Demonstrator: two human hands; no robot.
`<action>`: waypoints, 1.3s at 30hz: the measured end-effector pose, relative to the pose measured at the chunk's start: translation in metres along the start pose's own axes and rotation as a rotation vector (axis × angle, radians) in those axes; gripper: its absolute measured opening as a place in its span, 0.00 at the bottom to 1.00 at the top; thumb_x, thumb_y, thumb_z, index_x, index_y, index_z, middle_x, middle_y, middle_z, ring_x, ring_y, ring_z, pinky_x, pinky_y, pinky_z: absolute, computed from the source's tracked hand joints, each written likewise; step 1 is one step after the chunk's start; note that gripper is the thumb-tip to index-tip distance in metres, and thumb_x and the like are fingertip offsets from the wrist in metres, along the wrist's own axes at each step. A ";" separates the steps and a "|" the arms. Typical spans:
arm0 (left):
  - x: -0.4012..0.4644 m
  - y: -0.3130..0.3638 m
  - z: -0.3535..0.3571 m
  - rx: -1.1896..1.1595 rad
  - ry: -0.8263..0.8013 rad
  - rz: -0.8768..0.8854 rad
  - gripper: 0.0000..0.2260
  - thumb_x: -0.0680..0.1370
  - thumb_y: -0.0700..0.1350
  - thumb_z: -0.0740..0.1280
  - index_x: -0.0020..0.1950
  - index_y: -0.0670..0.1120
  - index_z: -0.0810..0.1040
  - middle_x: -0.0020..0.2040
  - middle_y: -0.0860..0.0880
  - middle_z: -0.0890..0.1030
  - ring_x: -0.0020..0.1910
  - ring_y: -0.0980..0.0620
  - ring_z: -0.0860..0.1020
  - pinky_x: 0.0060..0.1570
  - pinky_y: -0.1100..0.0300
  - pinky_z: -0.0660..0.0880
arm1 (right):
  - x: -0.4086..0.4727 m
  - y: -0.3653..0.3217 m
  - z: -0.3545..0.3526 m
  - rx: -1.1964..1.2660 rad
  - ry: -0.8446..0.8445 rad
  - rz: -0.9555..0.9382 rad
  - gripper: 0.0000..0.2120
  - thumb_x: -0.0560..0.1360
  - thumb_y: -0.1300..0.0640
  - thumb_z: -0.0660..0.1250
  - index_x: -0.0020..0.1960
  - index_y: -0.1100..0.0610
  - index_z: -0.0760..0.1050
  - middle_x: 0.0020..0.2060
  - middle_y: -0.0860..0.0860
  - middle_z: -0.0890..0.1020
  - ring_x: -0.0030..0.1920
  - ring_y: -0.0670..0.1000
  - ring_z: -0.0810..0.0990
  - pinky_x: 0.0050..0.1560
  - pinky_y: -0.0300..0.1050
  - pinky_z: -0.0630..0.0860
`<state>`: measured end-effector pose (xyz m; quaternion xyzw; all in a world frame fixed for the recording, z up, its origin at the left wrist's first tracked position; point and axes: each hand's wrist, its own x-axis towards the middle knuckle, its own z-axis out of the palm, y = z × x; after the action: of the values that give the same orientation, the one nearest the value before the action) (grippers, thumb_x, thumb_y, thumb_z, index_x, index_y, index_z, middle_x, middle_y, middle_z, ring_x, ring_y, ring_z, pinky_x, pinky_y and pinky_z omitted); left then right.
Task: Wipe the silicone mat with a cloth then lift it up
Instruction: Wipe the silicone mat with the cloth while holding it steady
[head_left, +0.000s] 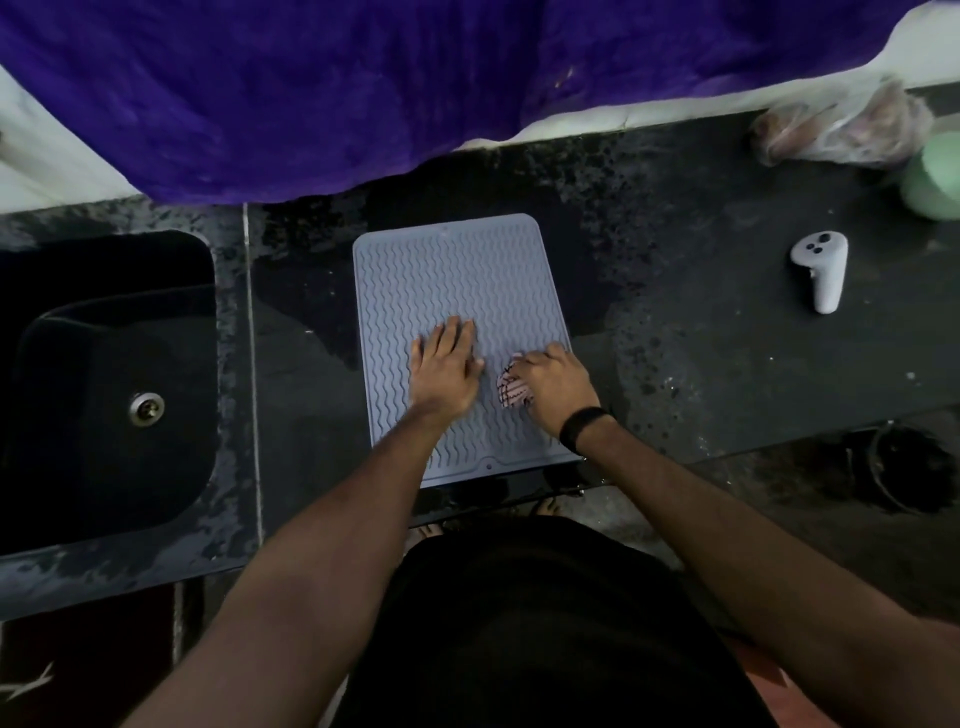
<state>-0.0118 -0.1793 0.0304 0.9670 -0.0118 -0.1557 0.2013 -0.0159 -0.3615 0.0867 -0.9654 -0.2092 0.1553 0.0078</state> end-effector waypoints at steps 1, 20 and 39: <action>0.002 -0.003 -0.003 0.025 0.020 0.000 0.32 0.86 0.57 0.56 0.85 0.50 0.46 0.85 0.47 0.45 0.83 0.48 0.44 0.79 0.45 0.39 | 0.003 -0.001 -0.003 -0.003 -0.019 0.000 0.20 0.75 0.57 0.65 0.67 0.54 0.73 0.66 0.51 0.75 0.66 0.56 0.67 0.67 0.50 0.66; 0.023 -0.017 0.001 0.036 -0.154 -0.092 0.29 0.87 0.57 0.48 0.83 0.54 0.36 0.82 0.51 0.32 0.81 0.49 0.32 0.76 0.43 0.30 | 0.020 -0.011 -0.002 -0.036 -0.021 -0.093 0.22 0.74 0.57 0.65 0.69 0.56 0.71 0.68 0.54 0.73 0.67 0.57 0.68 0.71 0.49 0.60; 0.019 -0.015 0.000 0.015 -0.102 -0.090 0.28 0.87 0.54 0.46 0.84 0.52 0.37 0.83 0.51 0.34 0.82 0.49 0.35 0.77 0.43 0.33 | 0.091 -0.004 -0.019 0.047 0.045 -0.080 0.25 0.74 0.58 0.66 0.71 0.57 0.68 0.70 0.56 0.70 0.69 0.58 0.66 0.72 0.49 0.60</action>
<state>0.0052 -0.1672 0.0188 0.9589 0.0205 -0.2135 0.1860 0.0673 -0.3202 0.0782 -0.9591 -0.2438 0.1378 0.0416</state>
